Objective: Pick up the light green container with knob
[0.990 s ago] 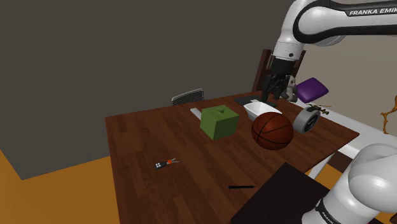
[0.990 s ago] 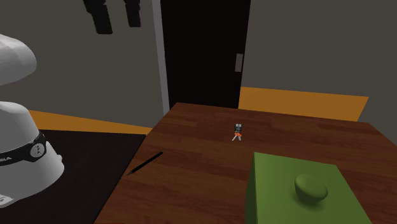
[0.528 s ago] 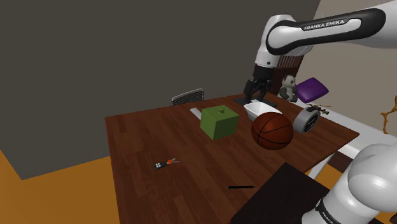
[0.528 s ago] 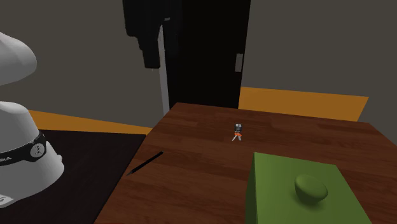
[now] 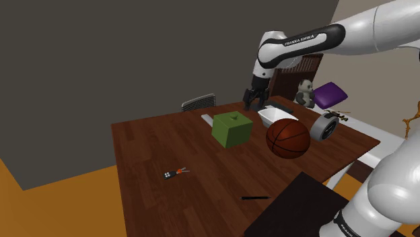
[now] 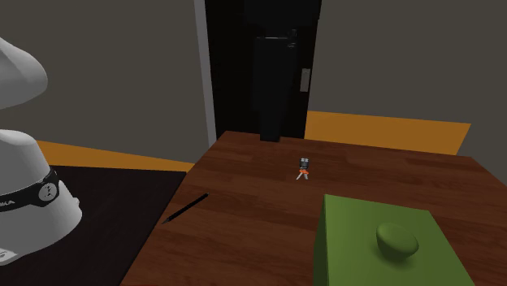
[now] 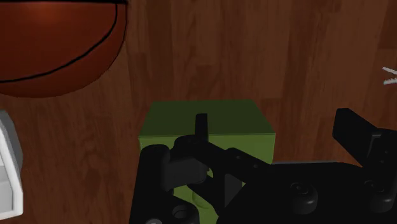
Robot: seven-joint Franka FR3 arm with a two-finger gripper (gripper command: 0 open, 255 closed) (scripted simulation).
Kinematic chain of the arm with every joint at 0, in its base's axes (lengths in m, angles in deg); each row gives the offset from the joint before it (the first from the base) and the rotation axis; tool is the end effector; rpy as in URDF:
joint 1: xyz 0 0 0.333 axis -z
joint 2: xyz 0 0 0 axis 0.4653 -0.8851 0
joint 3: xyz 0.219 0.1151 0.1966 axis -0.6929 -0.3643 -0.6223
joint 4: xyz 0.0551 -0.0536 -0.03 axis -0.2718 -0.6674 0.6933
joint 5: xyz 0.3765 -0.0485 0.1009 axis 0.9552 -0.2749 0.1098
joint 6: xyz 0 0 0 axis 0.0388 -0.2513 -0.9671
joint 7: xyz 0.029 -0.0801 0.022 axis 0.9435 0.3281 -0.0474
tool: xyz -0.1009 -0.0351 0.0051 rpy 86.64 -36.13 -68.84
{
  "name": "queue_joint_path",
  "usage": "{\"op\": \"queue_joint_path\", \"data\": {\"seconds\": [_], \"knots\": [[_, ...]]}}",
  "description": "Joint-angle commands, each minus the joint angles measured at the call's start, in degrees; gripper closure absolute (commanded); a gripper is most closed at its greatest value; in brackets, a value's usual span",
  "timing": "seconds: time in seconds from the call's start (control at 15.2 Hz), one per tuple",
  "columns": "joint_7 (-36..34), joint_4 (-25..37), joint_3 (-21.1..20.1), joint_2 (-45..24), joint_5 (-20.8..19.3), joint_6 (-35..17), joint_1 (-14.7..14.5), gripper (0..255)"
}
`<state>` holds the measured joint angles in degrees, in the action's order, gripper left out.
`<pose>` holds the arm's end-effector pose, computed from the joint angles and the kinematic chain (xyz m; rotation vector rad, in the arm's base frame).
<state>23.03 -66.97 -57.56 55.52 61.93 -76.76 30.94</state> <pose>0.5265 -0.0714 0.4654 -3.0824 0.2089 0.0167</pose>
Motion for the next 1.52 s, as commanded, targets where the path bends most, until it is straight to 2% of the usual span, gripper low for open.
{"op": "queue_joint_path", "data": {"seconds": [0.0,0.4,0.79,1.39,1.45], "knots": [[0.4,3.0,0.3,-4.4,0.1,-1.5,0.2,0],[1.3,14.4,0.9,-17.5,0.8,-3.4,1.2,0],[1.9,28.2,1.2,-30.5,1.5,-2.7,2.5,0],[2.1,25.6,1.0,-32.7,1.8,-7.5,2.5,0],[2.2,25.6,1.0,-32.7,1.8,-7.5,2.6,255]]}}
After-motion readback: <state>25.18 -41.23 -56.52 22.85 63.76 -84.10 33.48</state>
